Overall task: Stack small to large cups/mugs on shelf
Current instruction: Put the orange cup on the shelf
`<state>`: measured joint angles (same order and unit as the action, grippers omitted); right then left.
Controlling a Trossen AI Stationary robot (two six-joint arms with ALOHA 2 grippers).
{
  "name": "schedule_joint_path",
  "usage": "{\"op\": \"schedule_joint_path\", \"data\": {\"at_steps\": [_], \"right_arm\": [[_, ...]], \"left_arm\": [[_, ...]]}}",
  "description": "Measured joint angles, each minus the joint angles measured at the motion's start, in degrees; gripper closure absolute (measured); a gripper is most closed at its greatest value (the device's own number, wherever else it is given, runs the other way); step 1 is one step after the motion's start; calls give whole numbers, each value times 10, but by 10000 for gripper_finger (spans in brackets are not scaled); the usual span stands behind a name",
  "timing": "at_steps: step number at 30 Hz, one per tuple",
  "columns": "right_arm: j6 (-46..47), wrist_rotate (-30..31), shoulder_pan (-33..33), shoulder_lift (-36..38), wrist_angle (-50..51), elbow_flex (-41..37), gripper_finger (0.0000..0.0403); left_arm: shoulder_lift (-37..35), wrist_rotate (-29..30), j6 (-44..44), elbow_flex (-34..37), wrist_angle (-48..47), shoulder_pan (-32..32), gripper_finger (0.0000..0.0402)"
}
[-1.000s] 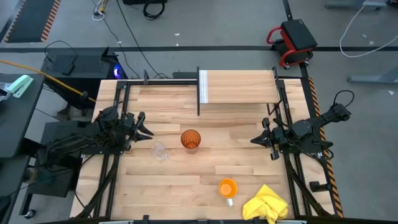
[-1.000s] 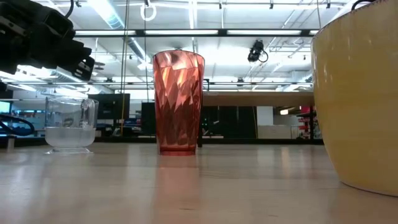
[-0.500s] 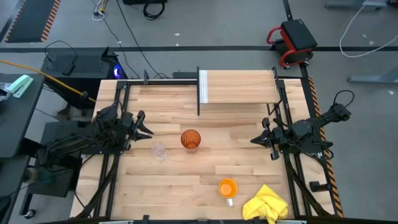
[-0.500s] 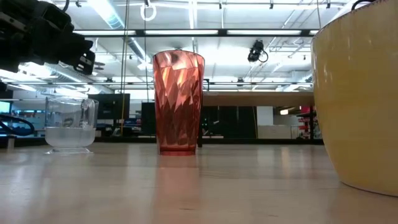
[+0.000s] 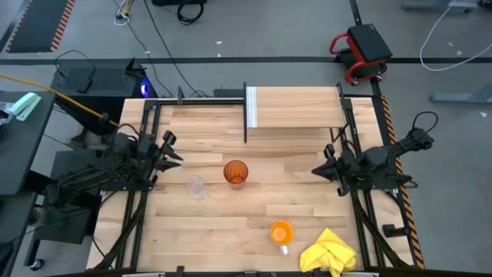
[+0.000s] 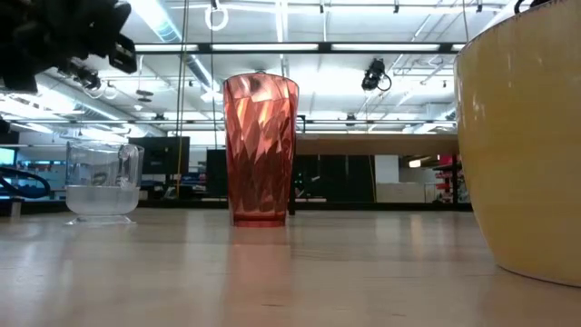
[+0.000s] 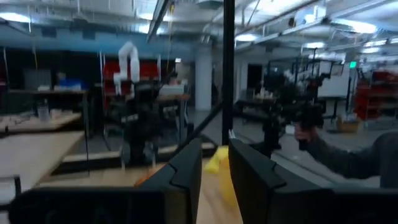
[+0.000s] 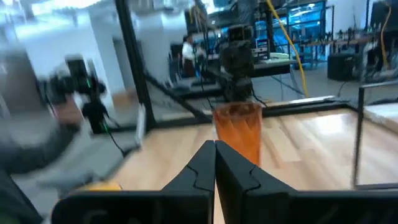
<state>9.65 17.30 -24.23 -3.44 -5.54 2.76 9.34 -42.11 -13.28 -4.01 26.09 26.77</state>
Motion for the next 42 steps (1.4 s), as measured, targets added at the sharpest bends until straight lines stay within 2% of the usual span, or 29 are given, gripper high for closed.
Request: {"op": "schedule_joint_path", "data": {"at_steps": [6,14,21,28,32,39,42], "right_arm": [[42,0,0,0,-108,0,387],[25,0,0,0,-257,0,387],[11,0,0,0,-305,0,387],[22,-28,0,-14,-272,42,387],[18,-53,0,-62,-211,95,387],[7,-54,0,-217,-190,191,387],[7,-54,0,-284,-148,246,387]], "left_arm": [[0,0,-74,0,40,0,315],[0,0,-82,0,41,0,316],[0,1,-89,0,43,0,314],[0,14,-164,0,95,-14,318],[0,43,-177,0,116,-48,315],[0,70,-171,-7,108,-108,325],[0,71,-145,-28,78,-127,329]]}}
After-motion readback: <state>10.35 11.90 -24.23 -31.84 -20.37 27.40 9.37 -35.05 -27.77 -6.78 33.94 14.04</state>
